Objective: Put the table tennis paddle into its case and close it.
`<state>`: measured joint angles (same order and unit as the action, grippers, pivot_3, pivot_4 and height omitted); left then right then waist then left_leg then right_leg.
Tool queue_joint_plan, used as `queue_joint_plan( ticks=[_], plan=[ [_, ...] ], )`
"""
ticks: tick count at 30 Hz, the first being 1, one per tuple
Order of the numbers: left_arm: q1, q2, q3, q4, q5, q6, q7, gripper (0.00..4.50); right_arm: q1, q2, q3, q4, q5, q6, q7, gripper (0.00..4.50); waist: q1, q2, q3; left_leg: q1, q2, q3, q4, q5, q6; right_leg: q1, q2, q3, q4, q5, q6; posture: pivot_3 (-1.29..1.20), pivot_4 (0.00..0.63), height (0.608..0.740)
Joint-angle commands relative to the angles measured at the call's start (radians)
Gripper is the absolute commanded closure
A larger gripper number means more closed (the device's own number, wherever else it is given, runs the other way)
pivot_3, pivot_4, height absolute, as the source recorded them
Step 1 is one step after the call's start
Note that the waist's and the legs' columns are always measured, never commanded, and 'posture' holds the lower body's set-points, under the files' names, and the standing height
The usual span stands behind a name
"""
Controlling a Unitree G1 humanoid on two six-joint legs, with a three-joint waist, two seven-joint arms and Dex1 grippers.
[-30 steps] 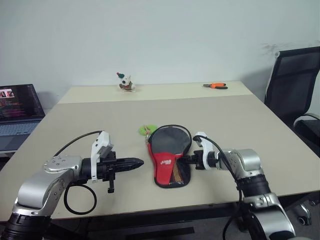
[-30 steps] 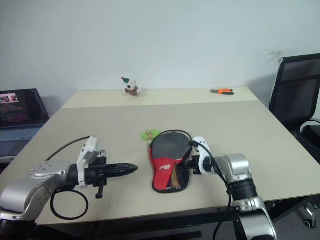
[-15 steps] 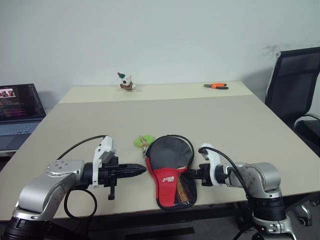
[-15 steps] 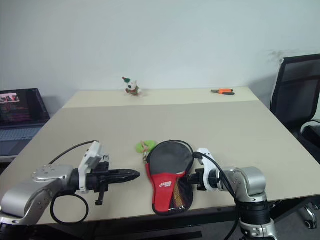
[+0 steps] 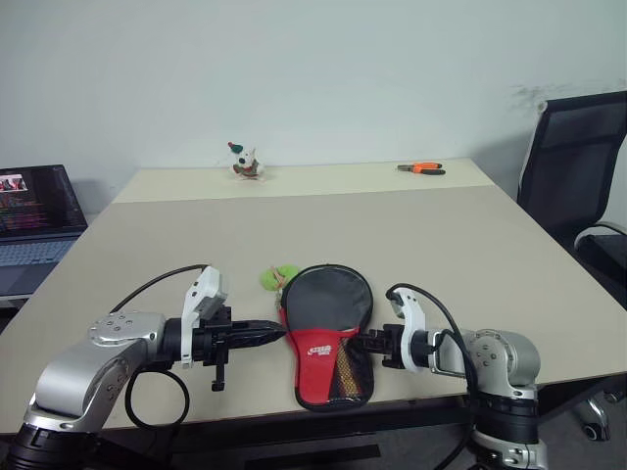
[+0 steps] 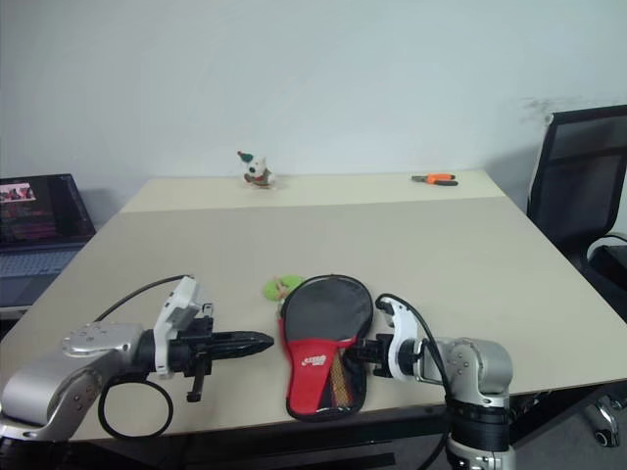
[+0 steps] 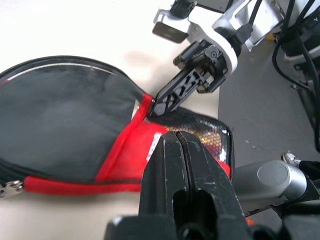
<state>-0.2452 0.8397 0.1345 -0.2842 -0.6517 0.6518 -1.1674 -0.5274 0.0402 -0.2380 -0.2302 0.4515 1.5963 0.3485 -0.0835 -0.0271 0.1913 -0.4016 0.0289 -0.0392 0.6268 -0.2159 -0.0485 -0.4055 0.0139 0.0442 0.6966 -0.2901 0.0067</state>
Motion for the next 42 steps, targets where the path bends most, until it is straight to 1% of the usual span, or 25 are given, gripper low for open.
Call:
queue_joint_plan(
  ticks=[1, 7, 10, 13, 16, 18, 20, 21, 24, 26, 28, 30, 31, 35, 36, 37, 39, 40, 41, 42],
  plan=[
    [-0.005, 0.018, 0.016, -0.028, -0.007, -0.011, 0.002, 4.50, -0.009, 0.038, -0.029, -0.004, 0.012, -0.014, -0.024, 4.49, 0.000, 0.000, 0.000, 0.000, 0.000, 0.000, 0.000, 0.000, 0.000, 0.000, 0.000, 0.000, 0.000, 0.000, 0.000, 0.00, 0.150, 0.740],
    [-0.006, 0.017, 0.014, -0.024, -0.002, -0.018, 0.003, 4.50, -0.009, 0.024, -0.030, -0.010, 0.017, -0.012, -0.035, 4.49, 0.000, 0.000, 0.000, 0.000, 0.000, 0.000, 0.000, 0.000, 0.000, 0.000, 0.000, 0.000, 0.000, 0.000, 0.000, 0.00, 0.150, 0.740],
    [-0.004, 0.016, 0.016, -0.026, -0.002, -0.018, 0.006, 4.50, 0.006, -0.041, 0.011, -0.049, 0.023, -0.014, -0.019, 3.77, 0.001, 0.000, 0.000, 0.000, 0.000, 0.000, 0.000, 0.000, 0.000, 0.000, 0.000, 0.000, 0.000, 0.000, 0.000, 0.00, 0.150, 0.740],
    [-0.001, 0.015, 0.020, -0.026, -0.003, -0.018, 0.009, 4.50, 0.021, -0.143, 0.100, -0.117, 0.036, -0.041, 0.012, 2.81, 0.001, 0.000, 0.000, -0.001, 0.000, 0.000, 0.000, 0.000, 0.000, 0.000, 0.000, 0.000, -0.001, 0.000, 0.000, 0.00, 0.150, 0.740],
    [0.004, 0.011, 0.030, -0.023, -0.003, -0.018, 0.025, 4.50, 0.008, -0.256, 0.185, -0.222, 0.089, -0.062, 0.083, 1.78, 0.002, 0.000, 0.000, -0.001, 0.000, 0.000, -0.001, 0.000, 0.000, 0.000, 0.000, 0.000, -0.003, 0.000, 0.000, 0.00, 0.150, 0.740],
    [-0.003, 0.003, 0.035, -0.008, 0.002, -0.017, 0.050, 4.50, -0.014, -0.343, 0.231, -0.287, 0.136, -0.090, 0.155, 1.00, 0.002, 0.000, 0.000, -0.001, 0.000, 0.000, -0.001, 0.000, 0.000, 0.000, 0.000, 0.000, -0.003, 0.000, 0.000, 0.00, 0.150, 0.740],
    [-0.015, -0.004, 0.037, 0.011, 0.008, -0.019, 0.074, 4.50, -0.044, -0.403, 0.252, -0.308, 0.163, -0.135, 0.209, 0.29, 0.001, 0.000, 0.000, -0.001, 0.000, 0.000, -0.001, 0.000, 0.000, 0.000, 0.000, 0.000, -0.004, 0.000, 0.000, 0.00, 0.150, 0.740],
    [-0.023, -0.008, 0.037, 0.021, 0.009, -0.019, 0.086, 4.50, -0.061, -0.406, 0.245, -0.295, 0.174, -0.158, 0.223, 0.02, 0.001, 0.000, 0.000, -0.001, 0.000, 0.000, -0.001, 0.000, 0.000, 0.000, 0.000, 0.000, -0.004, 0.000, 0.000, 0.00, 0.150, 0.740],
    [-0.061, -0.022, 0.032, 0.069, 0.028, -0.012, 0.139, 4.50, -0.098, -0.370, 0.247, -0.209, 0.162, -0.233, 0.212, 0.02, 0.002, -0.001, 0.000, -0.001, 0.000, 0.000, -0.001, 0.000, 0.000, 0.000, 0.000, 0.000, -0.005, 0.000, 0.000, 0.00, 0.150, 0.740],
    [-0.099, -0.038, 0.016, 0.147, 0.106, -0.036, 0.227, 4.50, -0.112, -0.336, 0.290, -0.133, 0.123, -0.308, 0.193, 0.02, 0.003, -0.001, 0.000, -0.001, -0.001, 0.000, -0.001, 0.000, 0.000, 0.000, 0.001, -0.001, -0.005, 0.000, 0.000, 0.00, 0.150, 0.740],
    [-0.122, -0.051, 0.009, 0.202, 0.155, -0.057, 0.273, 4.50, -0.118, -0.300, 0.328, -0.071, 0.094, -0.370, 0.177, 0.02, 0.002, -0.001, 0.000, -0.001, -0.001, 0.000, -0.001, 0.000, 0.000, 0.001, 0.001, 0.000, -0.005, 0.000, 0.000, 0.00, 0.150, 0.740],
    [-0.155, -0.073, 0.007, 0.258, 0.199, -0.067, 0.336, 4.13, -0.114, -0.269, 0.372, -0.021, 0.061, -0.429, 0.163, 0.00, 0.003, -0.001, 0.000, -0.001, -0.001, 0.001, -0.001, 0.000, 0.000, 0.000, 0.001, 0.000, -0.005, 0.000, 0.000, 0.00, 0.150, 0.740],
    [-0.171, -0.083, 0.005, 0.284, 0.217, -0.074, 0.358, 3.87, -0.111, -0.255, 0.387, -0.003, 0.048, -0.451, 0.155, 0.00, 0.004, -0.001, 0.000, -0.002, 0.000, 0.000, -0.001, 0.000, 0.000, 0.000, 0.001, 0.000, -0.006, 0.000, 0.000, 0.00, 0.150, 0.740],
    [-0.250, -0.135, -0.014, 0.398, 0.280, -0.103, 0.424, 2.50, -0.097, -0.226, 0.416, 0.027, 0.021, -0.495, 0.136, 0.00, 0.014, -0.001, 0.000, -0.006, 0.001, -0.002, 0.000, -0.001, 0.000, -0.002, 0.000, -0.002, -0.006, 0.000, -0.001, 0.00, 0.150, 0.740],
    [-0.266, -0.144, -0.019, 0.420, 0.285, -0.104, 0.424, 2.17, -0.096, -0.225, 0.421, 0.029, 0.017, -0.501, 0.134, 0.00, 0.018, -0.001, 0.000, -0.008, 0.000, -0.003, 0.000, -0.001, 0.000, -0.003, -0.001, -0.003, -0.006, 0.000, -0.001, 0.00, 0.150, 0.740],
    [-0.287, -0.157, -0.025, 0.448, 0.288, -0.100, 0.424, 1.71, -0.095, -0.224, 0.423, 0.031, 0.017, -0.504, 0.133, 0.00, 0.023, -0.001, 0.000, -0.008, 0.000, -0.003, 0.000, -0.001, -0.001, -0.003, -0.001, -0.003, -0.006, 0.002, -0.003, 0.00, 0.150, 0.740],
    [-0.342, -0.186, -0.043, 0.520, 0.293, -0.088, 0.415, 1.02, -0.094, -0.222, 0.427, 0.035, 0.014, -0.509, 0.128, 0.00, 0.030, -0.001, 0.000, -0.008, 0.000, -0.003, 0.001, -0.001, -0.001, -0.003, -0.001, -0.003, -0.006, 0.003, -0.004, 0.00, 0.150, 0.740],
    [-0.373, -0.202, -0.051, 0.566, 0.303, -0.094, 0.418, 0.64, -0.094, -0.222, 0.427, 0.036, 0.013, -0.511, 0.125, 0.00, 0.032, -0.001, 0.000, -0.008, 0.000, -0.003, 0.001, -0.001, -0.001, -0.003, -0.001, -0.004, -0.006, 0.003, -0.005, 0.00, 0.150, 0.740],
    [-0.428, -0.224, -0.070, 0.652, 0.327, -0.099, 0.426, 0.27, -0.094, -0.220, 0.426, 0.038, 0.006, -0.513, 0.117, 0.00, 0.034, -0.001, 0.000, -0.008, -0.001, -0.004, 0.001, -0.001, -0.001, -0.003, -0.001, -0.004, -0.006, 0.003, -0.005, 0.00, 0.150, 0.740],
    [-0.476, -0.242, -0.087, 0.730, 0.351, -0.110, 0.430, 0.05, -0.093, -0.217, 0.424, 0.040, 0.001, -0.515, 0.110, 0.00, 0.040, -0.001, 0.000, -0.009, -0.001, -0.004, 0.002, -0.001, -0.001, -0.003, -0.001, -0.005, -0.006, 0.003, -0.005, 0.00, 0.150, 0.740]
  ],
)
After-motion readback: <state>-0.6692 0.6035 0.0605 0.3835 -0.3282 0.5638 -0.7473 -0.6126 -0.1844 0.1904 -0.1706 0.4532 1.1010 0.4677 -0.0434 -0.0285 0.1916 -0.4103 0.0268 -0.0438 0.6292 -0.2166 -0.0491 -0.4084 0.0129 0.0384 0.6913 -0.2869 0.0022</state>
